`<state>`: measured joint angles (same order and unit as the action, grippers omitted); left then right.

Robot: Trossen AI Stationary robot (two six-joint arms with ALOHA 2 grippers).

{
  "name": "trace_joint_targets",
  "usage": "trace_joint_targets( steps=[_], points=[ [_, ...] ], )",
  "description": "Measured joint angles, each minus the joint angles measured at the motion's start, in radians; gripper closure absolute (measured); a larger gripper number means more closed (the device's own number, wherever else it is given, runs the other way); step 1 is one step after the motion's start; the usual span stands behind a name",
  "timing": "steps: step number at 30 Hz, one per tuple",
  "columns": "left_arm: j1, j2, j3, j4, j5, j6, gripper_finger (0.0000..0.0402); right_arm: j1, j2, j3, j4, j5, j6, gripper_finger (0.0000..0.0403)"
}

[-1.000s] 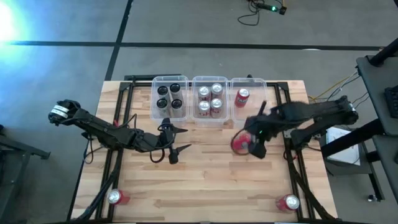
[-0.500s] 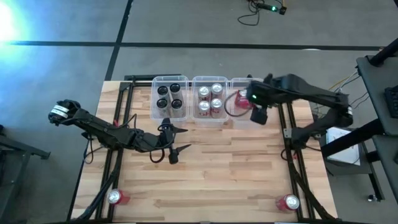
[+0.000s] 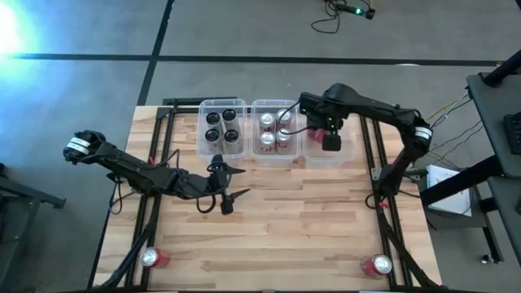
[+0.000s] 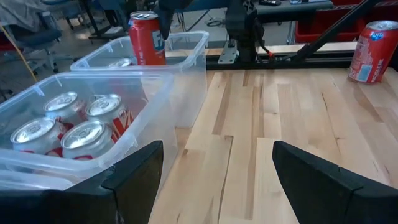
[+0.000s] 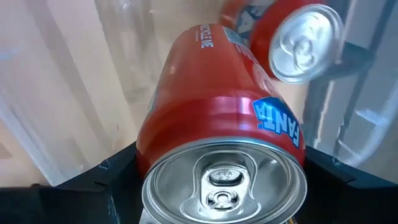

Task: Sort soda cans
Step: Put the top red soda can into the right transparent bin

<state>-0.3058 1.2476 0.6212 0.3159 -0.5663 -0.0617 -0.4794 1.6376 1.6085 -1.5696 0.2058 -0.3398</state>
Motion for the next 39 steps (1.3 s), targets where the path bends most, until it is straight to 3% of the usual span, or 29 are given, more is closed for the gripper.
trace_joint_targets(
  steps=[13, 24, 39],
  points=[
    [0.0, 0.0, 0.0, -0.02, -0.027, -0.011, 0.0116, -0.067, 0.076, -0.007, -0.001, -0.002, -0.15, 0.0113],
    [0.0, 0.0, 0.0, -0.027, -0.027, -0.019, 0.0116, -0.09, 0.154, -0.008, 0.001, 0.09, -0.153, 0.0113],
    [0.0, 0.0, 0.0, -0.048, -0.027, -0.03, 0.0116, -0.11, 0.224, -0.008, 0.032, 0.074, -0.122, 0.0105]
  ],
)
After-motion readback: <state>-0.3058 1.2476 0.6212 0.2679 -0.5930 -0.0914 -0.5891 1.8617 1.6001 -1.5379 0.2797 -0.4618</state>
